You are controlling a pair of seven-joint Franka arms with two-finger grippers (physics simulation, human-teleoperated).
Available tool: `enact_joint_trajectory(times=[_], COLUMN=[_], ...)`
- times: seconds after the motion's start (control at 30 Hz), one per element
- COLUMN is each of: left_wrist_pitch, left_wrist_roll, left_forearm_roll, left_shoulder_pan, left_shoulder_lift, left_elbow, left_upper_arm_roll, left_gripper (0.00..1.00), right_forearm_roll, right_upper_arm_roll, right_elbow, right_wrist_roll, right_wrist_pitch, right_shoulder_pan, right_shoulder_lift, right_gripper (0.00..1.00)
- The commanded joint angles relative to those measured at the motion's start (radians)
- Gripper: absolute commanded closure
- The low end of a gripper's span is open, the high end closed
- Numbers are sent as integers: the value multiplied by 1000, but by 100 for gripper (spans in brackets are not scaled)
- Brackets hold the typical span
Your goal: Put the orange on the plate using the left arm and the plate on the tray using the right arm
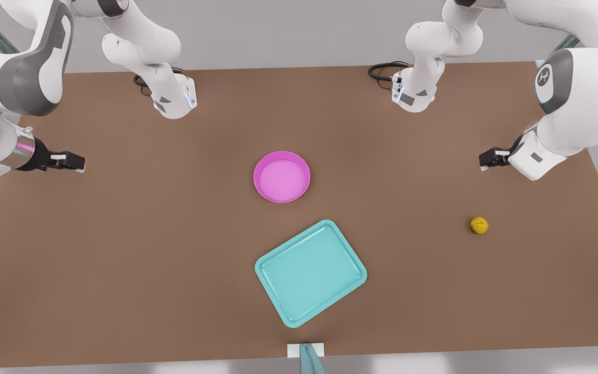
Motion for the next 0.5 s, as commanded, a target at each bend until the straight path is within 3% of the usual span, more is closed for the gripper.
enact_joint_trajectory(times=[0.0, 0.1, 0.23, 0.33, 0.47], left_wrist_pitch=[37, 54, 502, 728, 814], left_wrist_roll=[-11, -34, 159, 363, 408], left_forearm_roll=[2, 2, -11, -9, -3], left_shoulder_pan=[0, 14, 155, 177, 189], left_shoulder_lift=[3, 136, 362, 394, 442], left_elbow=[1, -15, -148, -285, -315], left_upper_arm_roll=[0, 66, 80, 83, 88], left_gripper=[0, 0, 0, 0, 0], right_forearm_roll=[-2, -2, -3, -2, -3], right_upper_arm_roll=[-1, -1, -1, -1, -1], right_elbow=[-5, -13, -27, -38, -39], right_wrist_roll=[-24, -24, -24, -26, -26], right_wrist_pitch=[60, 63, 75, 83, 81], right_shoulder_pan=[0, 0, 0, 0, 0], right_shoulder_lift=[-3, -5, -8, -14, -14], right_gripper=[0, 0, 0, 0, 0])
